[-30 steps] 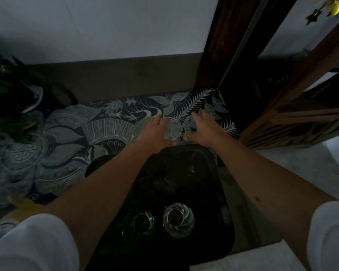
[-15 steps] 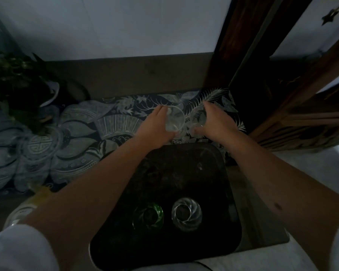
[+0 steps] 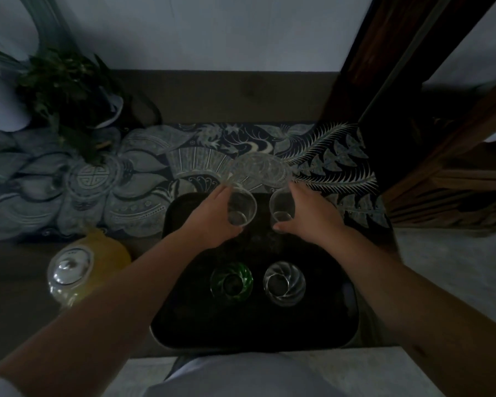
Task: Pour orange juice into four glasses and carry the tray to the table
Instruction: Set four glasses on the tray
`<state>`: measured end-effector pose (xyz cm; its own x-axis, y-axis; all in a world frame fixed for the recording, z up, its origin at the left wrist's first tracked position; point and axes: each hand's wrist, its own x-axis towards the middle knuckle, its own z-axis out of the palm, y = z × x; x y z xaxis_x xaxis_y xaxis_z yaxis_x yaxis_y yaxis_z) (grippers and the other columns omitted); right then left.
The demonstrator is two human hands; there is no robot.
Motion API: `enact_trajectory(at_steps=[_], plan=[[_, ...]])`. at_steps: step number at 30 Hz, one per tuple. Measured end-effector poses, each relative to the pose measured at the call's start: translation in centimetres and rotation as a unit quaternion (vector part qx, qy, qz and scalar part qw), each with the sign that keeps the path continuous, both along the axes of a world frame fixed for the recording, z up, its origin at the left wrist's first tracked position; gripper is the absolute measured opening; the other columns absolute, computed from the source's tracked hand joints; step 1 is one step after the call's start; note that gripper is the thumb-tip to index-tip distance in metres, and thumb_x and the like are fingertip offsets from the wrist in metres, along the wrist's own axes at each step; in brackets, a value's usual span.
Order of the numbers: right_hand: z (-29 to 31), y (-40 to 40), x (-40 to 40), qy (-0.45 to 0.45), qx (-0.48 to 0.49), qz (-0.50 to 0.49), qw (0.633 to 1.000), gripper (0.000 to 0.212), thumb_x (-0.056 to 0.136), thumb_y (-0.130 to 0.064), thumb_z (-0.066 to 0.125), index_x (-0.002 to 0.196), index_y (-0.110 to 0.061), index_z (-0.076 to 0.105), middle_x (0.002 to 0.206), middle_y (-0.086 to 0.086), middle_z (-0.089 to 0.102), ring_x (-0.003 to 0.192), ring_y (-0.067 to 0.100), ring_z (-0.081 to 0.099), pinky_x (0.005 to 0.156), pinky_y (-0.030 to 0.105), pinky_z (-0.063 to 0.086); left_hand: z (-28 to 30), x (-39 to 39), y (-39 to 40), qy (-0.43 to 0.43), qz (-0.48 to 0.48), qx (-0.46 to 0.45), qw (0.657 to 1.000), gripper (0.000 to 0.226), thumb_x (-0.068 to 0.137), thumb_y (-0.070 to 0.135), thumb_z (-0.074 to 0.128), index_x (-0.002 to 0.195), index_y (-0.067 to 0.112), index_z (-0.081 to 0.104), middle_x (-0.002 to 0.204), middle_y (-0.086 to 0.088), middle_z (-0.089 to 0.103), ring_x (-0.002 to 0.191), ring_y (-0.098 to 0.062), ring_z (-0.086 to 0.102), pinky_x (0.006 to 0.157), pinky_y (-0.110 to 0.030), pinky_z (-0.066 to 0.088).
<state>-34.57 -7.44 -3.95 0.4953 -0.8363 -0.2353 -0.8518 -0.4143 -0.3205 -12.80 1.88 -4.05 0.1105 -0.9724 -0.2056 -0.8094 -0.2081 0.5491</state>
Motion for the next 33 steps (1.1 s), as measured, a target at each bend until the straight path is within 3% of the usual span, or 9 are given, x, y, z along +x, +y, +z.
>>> enact_trajectory(at_steps=[7,21,28,33], plan=[[-1.5,2.1,-0.3,0.017,0.023,-0.004,1.0,0.116,0.062,-0.059,0.078,0.151,-0.019,0.015,0.159,0.005,0.025,0.14,0.026,0.033,0.103,0.045,0.039,-2.2,-0.6,1.6,0.008,0.01,0.018,1.0,0.106,0.068,0.041,0.086,0.151,0.009,0.028,0.156,-0.006,0.031,0.14,-0.023,0.036,0.11,-0.031,0.03],[-2.7,3.3,-0.4,-0.001,0.019,-0.043,0.999,0.118,0.061,-0.057,0.08,0.151,-0.018,0.014,0.159,0.004,0.018,0.14,0.027,0.032,0.102,0.045,0.041,-3.2,-0.7,2.5,0.018,0.045,0.05,0.998,0.127,0.06,0.044,0.089,0.155,0.012,0.011,0.16,-0.008,0.021,0.143,-0.025,0.03,0.112,-0.037,0.03],[-2.5,3.6,-0.6,-0.009,0.031,-0.033,0.999,0.117,0.063,-0.056,0.08,0.152,-0.021,0.012,0.162,0.009,0.01,0.147,0.029,0.011,0.112,0.049,0.029,-3.4,-1.0,2.9,0.026,0.046,0.064,0.997,0.137,0.059,0.045,0.09,0.155,0.014,-0.003,0.165,-0.006,-0.009,0.15,-0.023,-0.007,0.119,-0.04,0.01],[-2.1,4.1,-1.0,0.022,0.031,-0.022,0.999,0.12,0.06,-0.068,0.073,0.151,-0.029,0.006,0.163,0.004,-0.007,0.148,0.033,0.001,0.11,0.059,0.029,-2.7,-1.4,3.7,0.001,0.051,0.037,0.998,0.133,0.064,0.055,0.084,0.155,0.015,-0.004,0.164,-0.005,-0.015,0.149,-0.025,-0.015,0.119,-0.045,0.006]])
